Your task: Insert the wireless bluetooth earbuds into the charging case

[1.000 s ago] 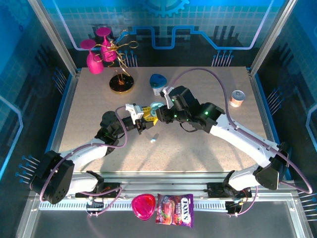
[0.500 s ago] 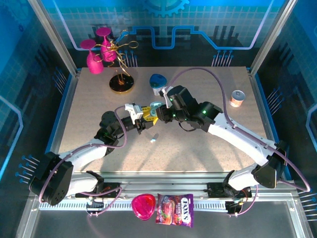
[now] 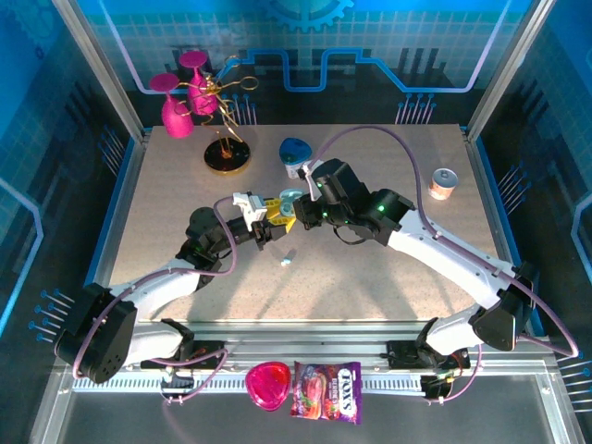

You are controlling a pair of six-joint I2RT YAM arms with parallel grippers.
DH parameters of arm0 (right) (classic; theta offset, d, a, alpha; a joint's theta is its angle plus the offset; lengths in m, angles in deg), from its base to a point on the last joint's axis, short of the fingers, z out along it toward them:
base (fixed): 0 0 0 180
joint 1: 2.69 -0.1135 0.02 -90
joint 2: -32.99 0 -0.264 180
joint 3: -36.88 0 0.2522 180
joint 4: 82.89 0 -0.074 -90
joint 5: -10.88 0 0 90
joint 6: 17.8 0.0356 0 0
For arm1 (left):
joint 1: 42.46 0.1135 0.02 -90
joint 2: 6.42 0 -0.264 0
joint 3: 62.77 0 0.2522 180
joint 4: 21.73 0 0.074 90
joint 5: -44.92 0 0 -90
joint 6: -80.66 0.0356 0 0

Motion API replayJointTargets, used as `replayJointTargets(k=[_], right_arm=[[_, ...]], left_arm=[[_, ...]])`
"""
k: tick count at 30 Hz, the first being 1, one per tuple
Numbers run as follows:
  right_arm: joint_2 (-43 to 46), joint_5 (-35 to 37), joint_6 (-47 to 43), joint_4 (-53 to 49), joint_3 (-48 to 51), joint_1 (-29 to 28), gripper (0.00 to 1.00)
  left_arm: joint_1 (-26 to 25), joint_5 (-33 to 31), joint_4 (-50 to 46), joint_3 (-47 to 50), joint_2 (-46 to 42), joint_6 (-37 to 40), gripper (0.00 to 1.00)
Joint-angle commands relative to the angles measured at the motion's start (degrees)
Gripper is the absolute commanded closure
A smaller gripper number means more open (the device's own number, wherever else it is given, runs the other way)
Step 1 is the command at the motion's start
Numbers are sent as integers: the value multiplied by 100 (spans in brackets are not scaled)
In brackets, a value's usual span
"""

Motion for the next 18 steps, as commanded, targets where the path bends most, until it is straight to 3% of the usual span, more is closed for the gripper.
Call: replayJointTargets(k=[1,18], right_arm=[[136,-33,38,66,-6,17,85],[320,118,-38,233,13,29,84]], left_arm=[[-25,7,204,-126,-97,69,69],[-26,14,75,-138,-45,158,69]])
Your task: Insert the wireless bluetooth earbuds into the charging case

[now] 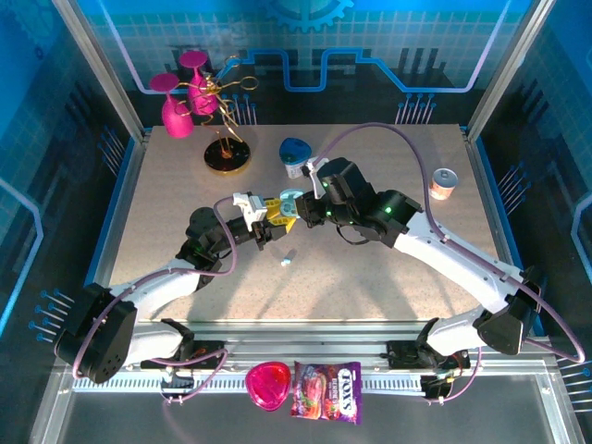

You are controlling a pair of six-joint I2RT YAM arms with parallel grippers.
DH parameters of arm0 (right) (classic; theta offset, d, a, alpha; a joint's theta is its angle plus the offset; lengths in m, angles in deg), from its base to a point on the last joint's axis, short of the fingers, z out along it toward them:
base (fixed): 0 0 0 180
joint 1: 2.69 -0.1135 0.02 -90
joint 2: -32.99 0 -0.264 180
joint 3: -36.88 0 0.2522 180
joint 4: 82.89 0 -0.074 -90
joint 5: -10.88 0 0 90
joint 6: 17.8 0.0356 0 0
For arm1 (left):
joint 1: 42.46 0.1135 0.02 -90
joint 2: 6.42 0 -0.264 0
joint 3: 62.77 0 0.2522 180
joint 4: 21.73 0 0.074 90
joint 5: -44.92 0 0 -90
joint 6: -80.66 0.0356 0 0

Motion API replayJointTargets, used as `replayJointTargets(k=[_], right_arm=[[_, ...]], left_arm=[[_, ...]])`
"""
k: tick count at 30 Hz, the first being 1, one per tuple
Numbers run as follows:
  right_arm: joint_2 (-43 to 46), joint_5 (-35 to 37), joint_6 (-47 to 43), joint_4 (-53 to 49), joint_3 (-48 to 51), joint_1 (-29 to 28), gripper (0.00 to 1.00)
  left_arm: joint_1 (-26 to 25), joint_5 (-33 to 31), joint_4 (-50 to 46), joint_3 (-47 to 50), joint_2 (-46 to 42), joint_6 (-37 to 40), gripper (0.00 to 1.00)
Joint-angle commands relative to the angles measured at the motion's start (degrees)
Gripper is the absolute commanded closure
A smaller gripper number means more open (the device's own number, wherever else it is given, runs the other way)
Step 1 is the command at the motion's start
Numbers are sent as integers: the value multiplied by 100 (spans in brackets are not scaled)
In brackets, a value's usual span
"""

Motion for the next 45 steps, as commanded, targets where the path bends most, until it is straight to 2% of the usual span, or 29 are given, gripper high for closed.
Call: replayJointTargets(k=[1,38,45], right_arm=[[127,-2,-34,191,8,30,84],[-250,-695,-47,695,-73,24,82],[-120,-737,-28,712,42,25,76]], left_arm=[[-29,15,69,-143,-36,114,69],[-43,71,201,-310,144,-88,69],[-44,-3,166,-293,104,-57,69]])
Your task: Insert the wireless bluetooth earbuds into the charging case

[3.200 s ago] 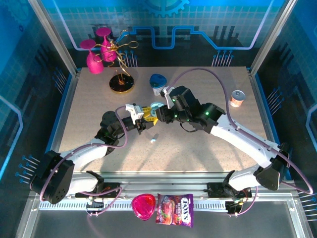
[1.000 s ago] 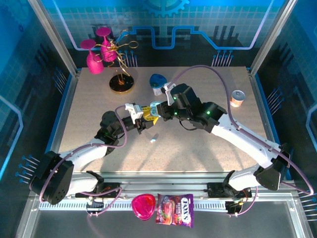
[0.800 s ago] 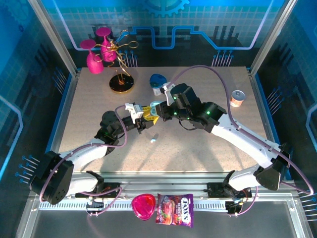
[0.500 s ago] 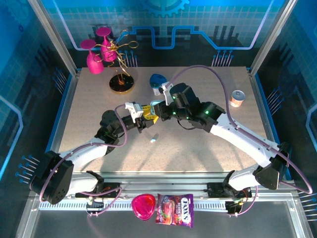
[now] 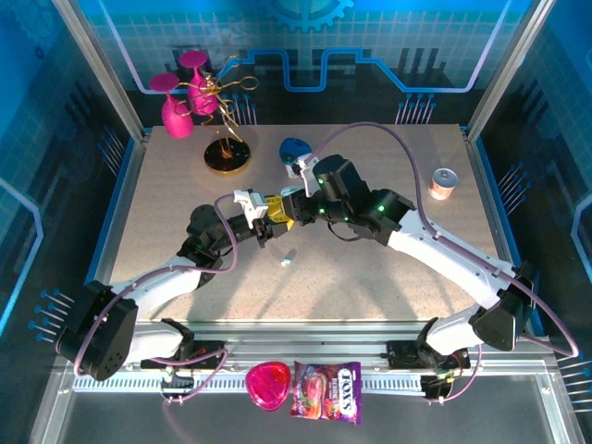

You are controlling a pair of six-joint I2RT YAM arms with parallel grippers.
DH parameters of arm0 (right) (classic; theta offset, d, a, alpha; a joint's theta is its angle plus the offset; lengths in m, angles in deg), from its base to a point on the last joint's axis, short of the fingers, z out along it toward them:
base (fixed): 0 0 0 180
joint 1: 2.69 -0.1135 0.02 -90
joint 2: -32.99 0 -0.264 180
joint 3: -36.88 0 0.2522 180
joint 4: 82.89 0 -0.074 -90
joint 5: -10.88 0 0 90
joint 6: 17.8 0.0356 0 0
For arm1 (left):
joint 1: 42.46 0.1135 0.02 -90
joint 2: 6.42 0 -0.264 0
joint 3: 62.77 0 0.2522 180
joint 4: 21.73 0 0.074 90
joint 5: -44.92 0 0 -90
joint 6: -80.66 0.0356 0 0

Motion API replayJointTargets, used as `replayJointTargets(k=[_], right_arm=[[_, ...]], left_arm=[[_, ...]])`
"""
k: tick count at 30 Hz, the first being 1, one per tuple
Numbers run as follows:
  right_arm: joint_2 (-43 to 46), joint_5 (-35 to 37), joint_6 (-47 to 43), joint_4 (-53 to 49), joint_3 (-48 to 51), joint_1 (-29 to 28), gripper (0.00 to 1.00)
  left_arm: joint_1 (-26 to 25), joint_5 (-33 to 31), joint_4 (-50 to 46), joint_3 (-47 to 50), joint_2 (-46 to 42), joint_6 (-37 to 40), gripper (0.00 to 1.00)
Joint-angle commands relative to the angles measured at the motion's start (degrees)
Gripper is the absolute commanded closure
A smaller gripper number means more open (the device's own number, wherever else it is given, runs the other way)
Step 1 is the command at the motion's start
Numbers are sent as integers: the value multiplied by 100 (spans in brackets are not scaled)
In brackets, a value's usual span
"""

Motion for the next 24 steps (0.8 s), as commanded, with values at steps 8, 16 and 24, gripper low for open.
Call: replayJointTargets(k=[8,16,24], right_arm=[[472,-3,-10,264,285,37,70],[937,-348,-5,766,779,123,63],[1530,-9,-40,1024,1776,187,47]], left_arm=[[-32,-32,282,-80,56,43,69],[-19,-101,613,88,111,182,68],[151,-419,439,193,-128,157,69]])
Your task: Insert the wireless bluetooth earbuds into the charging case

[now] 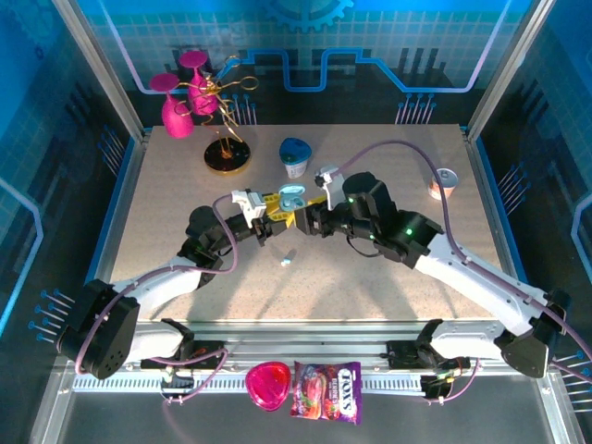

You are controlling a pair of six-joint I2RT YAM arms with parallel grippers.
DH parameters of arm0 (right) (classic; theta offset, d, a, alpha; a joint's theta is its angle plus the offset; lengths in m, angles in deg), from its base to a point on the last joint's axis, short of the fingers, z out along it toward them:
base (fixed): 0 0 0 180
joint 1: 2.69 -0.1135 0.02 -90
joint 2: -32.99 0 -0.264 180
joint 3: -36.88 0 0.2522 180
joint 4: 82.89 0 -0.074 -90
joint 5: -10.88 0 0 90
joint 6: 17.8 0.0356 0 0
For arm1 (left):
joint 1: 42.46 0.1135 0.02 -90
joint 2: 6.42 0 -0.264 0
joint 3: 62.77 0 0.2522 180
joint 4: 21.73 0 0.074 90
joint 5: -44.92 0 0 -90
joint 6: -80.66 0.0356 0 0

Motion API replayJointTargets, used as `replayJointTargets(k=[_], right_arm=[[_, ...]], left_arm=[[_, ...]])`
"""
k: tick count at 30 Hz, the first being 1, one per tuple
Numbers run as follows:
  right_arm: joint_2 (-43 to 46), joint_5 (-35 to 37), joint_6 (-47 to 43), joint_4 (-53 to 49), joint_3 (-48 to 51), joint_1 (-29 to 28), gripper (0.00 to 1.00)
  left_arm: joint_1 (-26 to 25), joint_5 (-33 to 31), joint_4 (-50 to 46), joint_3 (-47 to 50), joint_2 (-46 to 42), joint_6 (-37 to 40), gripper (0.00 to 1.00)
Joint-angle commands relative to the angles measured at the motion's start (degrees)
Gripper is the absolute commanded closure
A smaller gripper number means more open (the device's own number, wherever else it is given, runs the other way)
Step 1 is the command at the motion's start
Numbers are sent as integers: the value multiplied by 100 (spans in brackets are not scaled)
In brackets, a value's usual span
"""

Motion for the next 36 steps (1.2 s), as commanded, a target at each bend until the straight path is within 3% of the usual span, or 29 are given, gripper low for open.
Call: replayJointTargets(k=[1,10,27,36], right_arm=[[189,250,-8,194,355,72,46],[-469,451,2,235,820,91,43],[-2573,-784,1759,1515,965,-80,47],[-3364,-1195,2215,1542,710,-323,47]], left_arm=[[106,-275,99,113,-237,112,69],[278,-688,-247,313,-968,101,69],[302,-777,-570,309,-1608,24,68],[296,-760,-613,299,-1649,68,68]])
